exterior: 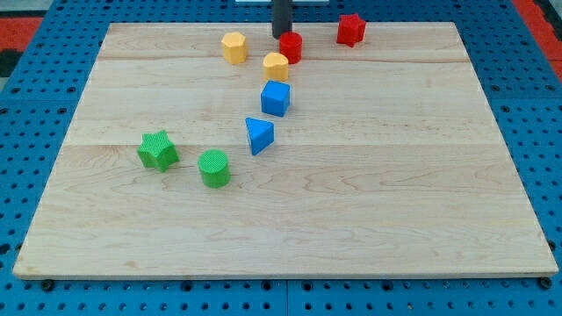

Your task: Place the red star parallel to the red circle

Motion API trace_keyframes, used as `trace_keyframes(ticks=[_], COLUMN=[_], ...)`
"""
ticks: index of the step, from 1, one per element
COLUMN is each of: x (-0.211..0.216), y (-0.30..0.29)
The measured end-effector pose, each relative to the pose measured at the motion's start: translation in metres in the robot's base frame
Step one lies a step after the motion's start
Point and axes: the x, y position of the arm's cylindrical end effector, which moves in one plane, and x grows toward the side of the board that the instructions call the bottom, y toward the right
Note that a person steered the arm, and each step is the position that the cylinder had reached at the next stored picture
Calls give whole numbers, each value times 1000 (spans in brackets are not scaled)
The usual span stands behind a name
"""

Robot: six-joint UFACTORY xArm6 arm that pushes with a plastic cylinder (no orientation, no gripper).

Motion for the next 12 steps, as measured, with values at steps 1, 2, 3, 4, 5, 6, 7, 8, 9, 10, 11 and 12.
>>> trace_keyframes(ticks=[1,2,3,4,5,6,7,8,9,10,11,12], x=[-7,-27,-22,-21,-4,2,34,3,-28,-14,-7,2], y=[-4,24,60,117,144,147,128,134,146,198,236,208])
